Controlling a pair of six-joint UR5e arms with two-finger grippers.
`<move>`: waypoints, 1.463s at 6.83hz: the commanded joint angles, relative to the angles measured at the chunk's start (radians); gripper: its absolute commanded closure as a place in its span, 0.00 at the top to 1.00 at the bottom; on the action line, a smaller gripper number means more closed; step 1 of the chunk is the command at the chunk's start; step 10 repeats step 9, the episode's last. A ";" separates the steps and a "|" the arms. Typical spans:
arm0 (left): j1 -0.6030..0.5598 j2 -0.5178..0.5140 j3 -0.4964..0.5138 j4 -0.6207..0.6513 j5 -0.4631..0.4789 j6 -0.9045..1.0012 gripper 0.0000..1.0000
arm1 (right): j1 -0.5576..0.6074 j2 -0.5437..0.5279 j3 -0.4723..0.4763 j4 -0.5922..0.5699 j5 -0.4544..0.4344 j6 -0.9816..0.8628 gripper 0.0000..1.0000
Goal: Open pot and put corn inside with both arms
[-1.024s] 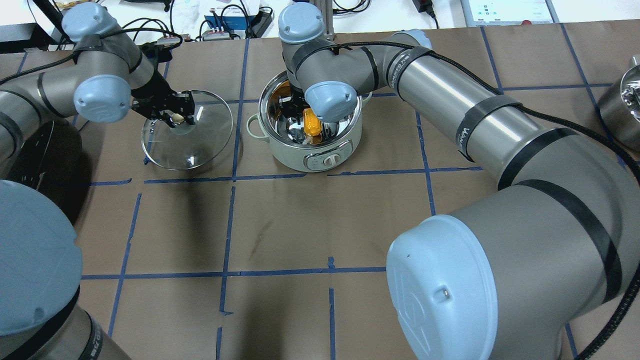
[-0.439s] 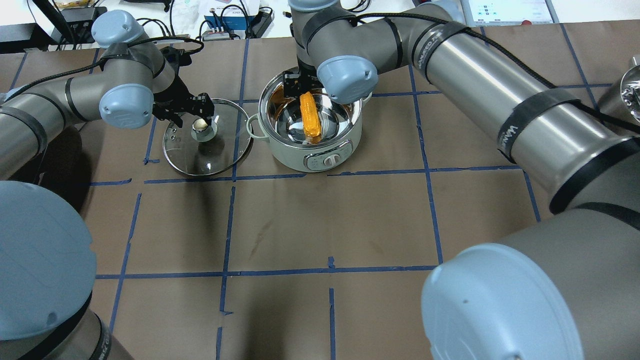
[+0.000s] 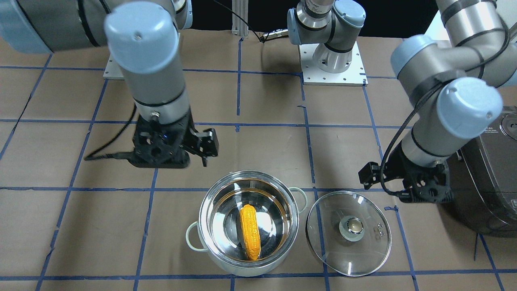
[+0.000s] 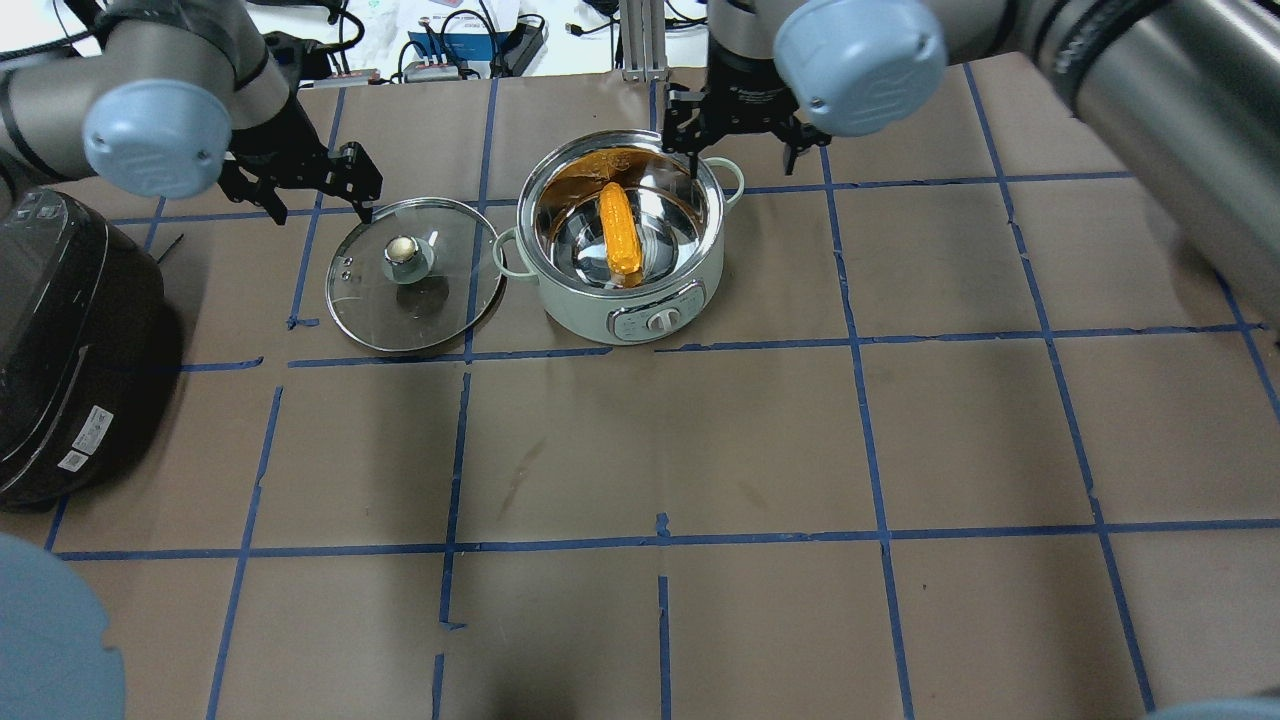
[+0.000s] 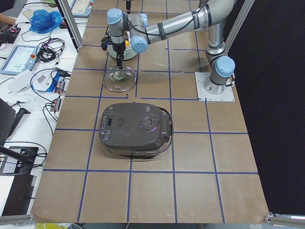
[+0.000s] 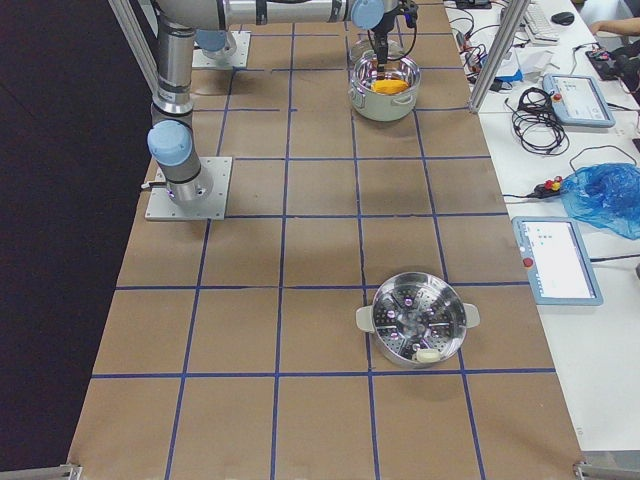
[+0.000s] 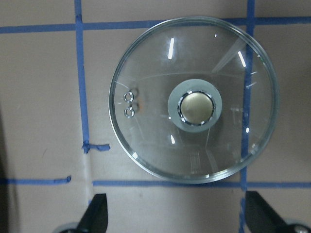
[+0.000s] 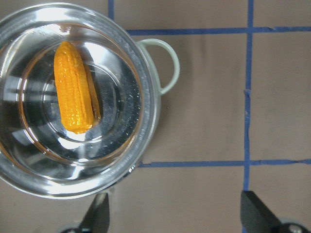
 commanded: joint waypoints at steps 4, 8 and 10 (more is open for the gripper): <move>-0.071 0.188 0.046 -0.259 -0.003 0.000 1.00 | -0.103 -0.255 0.205 0.109 0.000 -0.044 1.00; -0.071 0.190 0.029 -0.254 -0.012 0.010 1.00 | -0.092 -0.256 0.200 0.108 0.002 -0.057 1.00; -0.073 0.188 0.029 -0.251 -0.027 0.009 1.00 | -0.094 -0.256 0.202 0.108 0.000 -0.057 1.00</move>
